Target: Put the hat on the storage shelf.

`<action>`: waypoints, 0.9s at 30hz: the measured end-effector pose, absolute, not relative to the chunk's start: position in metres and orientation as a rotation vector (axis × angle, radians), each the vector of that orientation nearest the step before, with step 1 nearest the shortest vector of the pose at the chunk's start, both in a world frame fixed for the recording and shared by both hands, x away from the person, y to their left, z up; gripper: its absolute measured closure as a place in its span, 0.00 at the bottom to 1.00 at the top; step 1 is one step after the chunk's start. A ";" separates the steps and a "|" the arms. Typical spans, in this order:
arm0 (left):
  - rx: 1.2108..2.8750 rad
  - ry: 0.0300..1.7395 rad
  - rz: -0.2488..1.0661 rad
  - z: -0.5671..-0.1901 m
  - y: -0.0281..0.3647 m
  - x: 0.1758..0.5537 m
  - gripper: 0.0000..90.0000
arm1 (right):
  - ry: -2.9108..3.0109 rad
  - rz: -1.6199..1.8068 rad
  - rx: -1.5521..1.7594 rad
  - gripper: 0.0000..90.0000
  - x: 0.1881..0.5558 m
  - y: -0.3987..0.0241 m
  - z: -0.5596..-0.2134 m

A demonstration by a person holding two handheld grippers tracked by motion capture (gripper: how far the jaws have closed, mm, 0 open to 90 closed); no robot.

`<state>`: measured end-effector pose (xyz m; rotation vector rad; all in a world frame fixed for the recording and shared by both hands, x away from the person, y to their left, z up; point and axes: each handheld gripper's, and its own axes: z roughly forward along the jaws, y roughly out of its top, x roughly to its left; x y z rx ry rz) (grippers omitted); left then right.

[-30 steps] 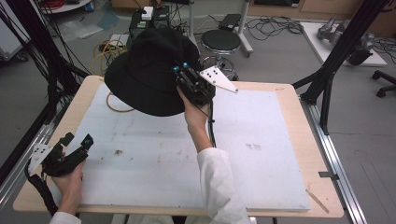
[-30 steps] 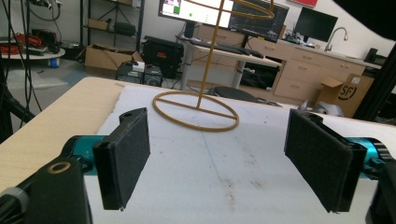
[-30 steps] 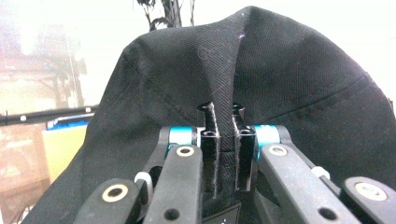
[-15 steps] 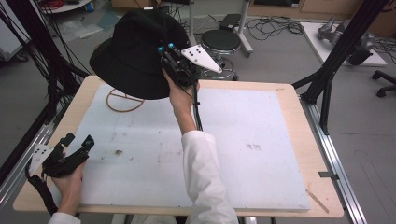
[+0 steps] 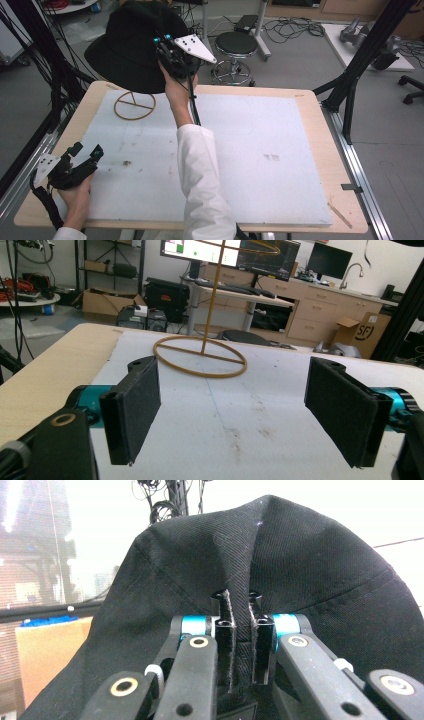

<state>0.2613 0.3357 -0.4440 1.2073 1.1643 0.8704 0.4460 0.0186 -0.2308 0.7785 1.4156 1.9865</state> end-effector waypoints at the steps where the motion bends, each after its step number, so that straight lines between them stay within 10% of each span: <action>1: 1.209 1.165 0.870 -0.444 0.336 0.262 0.25 | 1.418 1.987 0.780 0.95 0.448 0.022 -0.230; 27: 1.207 1.159 0.858 -0.445 0.334 0.266 0.25 | 1.464 1.957 0.722 0.95 0.502 0.100 -0.226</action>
